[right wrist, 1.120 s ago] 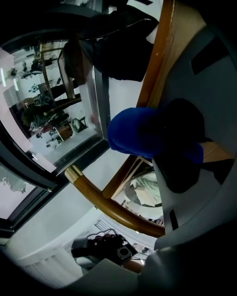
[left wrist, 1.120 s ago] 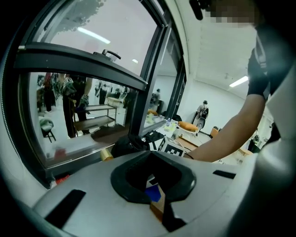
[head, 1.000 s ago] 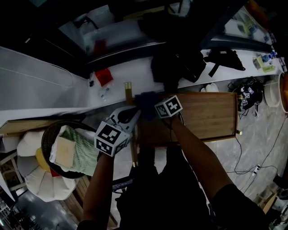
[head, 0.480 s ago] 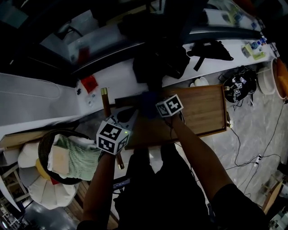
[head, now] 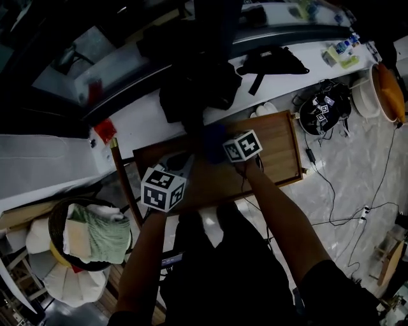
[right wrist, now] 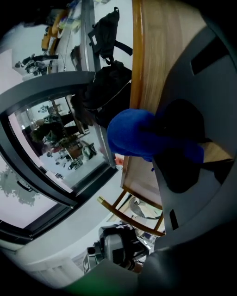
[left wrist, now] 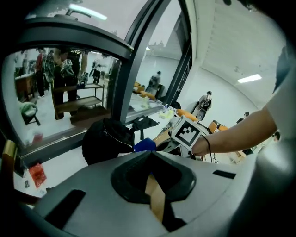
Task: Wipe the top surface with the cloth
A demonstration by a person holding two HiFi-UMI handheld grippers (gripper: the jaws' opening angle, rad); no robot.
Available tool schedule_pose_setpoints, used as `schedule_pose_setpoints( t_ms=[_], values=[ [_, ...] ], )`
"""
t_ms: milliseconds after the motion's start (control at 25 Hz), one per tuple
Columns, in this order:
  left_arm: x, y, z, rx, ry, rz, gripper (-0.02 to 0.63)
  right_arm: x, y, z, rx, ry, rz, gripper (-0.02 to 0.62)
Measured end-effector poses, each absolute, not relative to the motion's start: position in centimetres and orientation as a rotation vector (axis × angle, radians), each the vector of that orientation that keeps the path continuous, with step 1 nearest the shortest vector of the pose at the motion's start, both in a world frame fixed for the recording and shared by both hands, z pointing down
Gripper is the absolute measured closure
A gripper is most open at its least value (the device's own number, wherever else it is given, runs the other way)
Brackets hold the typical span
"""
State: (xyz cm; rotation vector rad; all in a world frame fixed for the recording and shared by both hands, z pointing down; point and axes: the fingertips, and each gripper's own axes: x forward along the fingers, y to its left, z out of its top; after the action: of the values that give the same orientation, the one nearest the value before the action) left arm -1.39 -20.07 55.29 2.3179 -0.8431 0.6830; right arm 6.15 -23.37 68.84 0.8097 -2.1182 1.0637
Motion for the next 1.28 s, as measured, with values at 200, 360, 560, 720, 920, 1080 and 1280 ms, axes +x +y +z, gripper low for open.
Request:
schedule_pose_setpoints(
  t_ms=[200,360,560,720,920,1080,1280],
  values=[
    [3.0,-20.5,56.0,2.287,-0.808,0.671,0.600,11.9,-23.9,68.6,0.879,-2.095,1.073,0.525],
    [6.0,-20.8,56.4,2.276,-0.792,0.672,0.600,16.9,-24.5,68.5,0.953,-2.067,1.082,0.525],
    [8.9,-20.4,56.6,2.322,-0.752,0.755,0.600,22.1,-24.9,68.3,1.037,-2.035,1.097,0.525],
    [10.6,-19.8,56.4,2.366,-0.711,0.811,0.600,25.7,-25.5,68.2,1.111,-2.002,1.130,0.525],
    [10.9,-19.2,56.4,2.376,-0.709,0.856,0.600,29.9,-26.5,68.4,1.238,-1.937,1.168,0.525],
    [10.4,-19.3,56.0,2.381,-0.726,0.878,0.600,31.7,-27.0,68.4,1.282,-1.893,1.230,0.523],
    [8.7,-19.0,55.4,2.368,-0.766,0.877,0.600,34.4,-27.4,68.2,1.403,-1.820,1.232,0.523]
  ],
)
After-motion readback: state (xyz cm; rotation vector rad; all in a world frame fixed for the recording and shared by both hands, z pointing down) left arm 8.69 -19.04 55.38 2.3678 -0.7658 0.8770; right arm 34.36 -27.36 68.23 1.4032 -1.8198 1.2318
